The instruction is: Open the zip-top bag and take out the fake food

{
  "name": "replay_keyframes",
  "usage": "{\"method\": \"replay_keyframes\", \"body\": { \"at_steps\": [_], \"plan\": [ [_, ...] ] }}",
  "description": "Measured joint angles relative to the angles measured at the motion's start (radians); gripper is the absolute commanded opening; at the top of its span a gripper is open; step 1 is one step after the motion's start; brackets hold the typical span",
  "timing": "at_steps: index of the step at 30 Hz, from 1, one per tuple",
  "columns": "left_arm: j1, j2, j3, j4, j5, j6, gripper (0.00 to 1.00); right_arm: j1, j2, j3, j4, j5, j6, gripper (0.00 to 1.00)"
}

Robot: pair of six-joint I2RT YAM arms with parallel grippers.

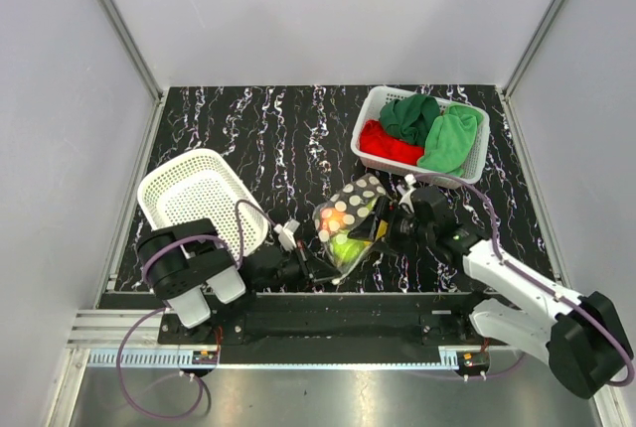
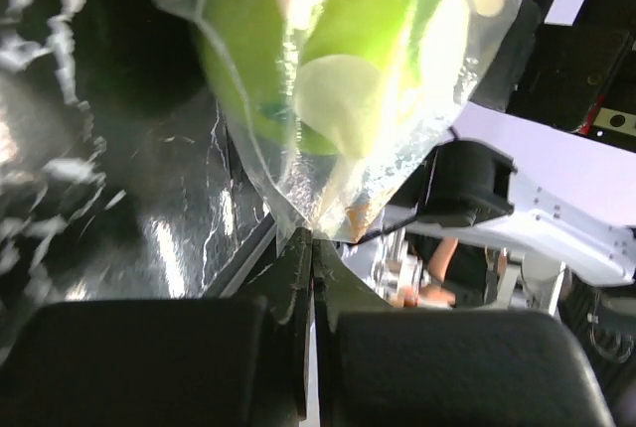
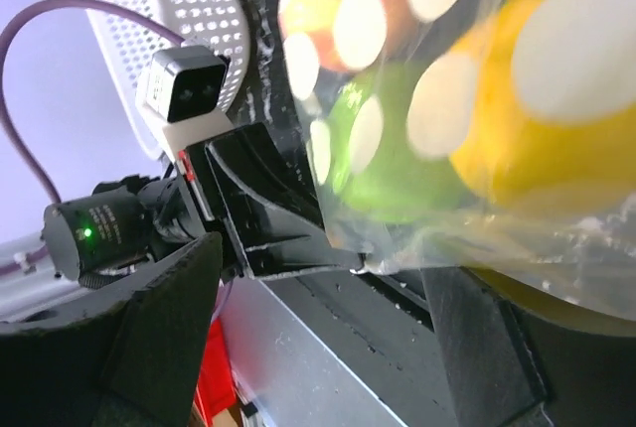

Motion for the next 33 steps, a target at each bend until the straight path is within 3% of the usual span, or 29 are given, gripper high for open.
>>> {"method": "replay_keyframes", "body": {
  "at_steps": [6, 10, 14, 16, 20, 33],
  "plan": [
    [-0.024, -0.094, 0.001, -0.006, -0.111, -0.015, 0.00, 0.004, -0.194, -0.004, -0.085, -0.056, -0.007, 0.90],
    [-0.027, -0.097, 0.081, -0.028, -0.137, -0.031, 0.00, 0.018, -0.348, -0.088, -0.074, -0.138, 0.015, 0.84],
    [-0.035, -0.097, 0.153, -0.036, -0.148, -0.050, 0.00, 0.024, -0.377, -0.209, -0.049, -0.185, 0.043, 0.69],
    [-0.042, -0.097, 0.166, -0.039, -0.151, -0.060, 0.00, 0.024, -0.383, -0.257, -0.037, -0.196, 0.058, 0.66],
    [-0.052, -0.097, 0.167, -0.057, -0.156, -0.084, 0.00, 0.024, -0.394, -0.336, 0.103, -0.209, 0.097, 0.61],
    [-0.072, -0.051, 0.165, -0.025, -0.156, -0.152, 0.00, 0.024, -0.360, -0.441, 0.503, -0.206, 0.146, 0.64]
  ]
}}
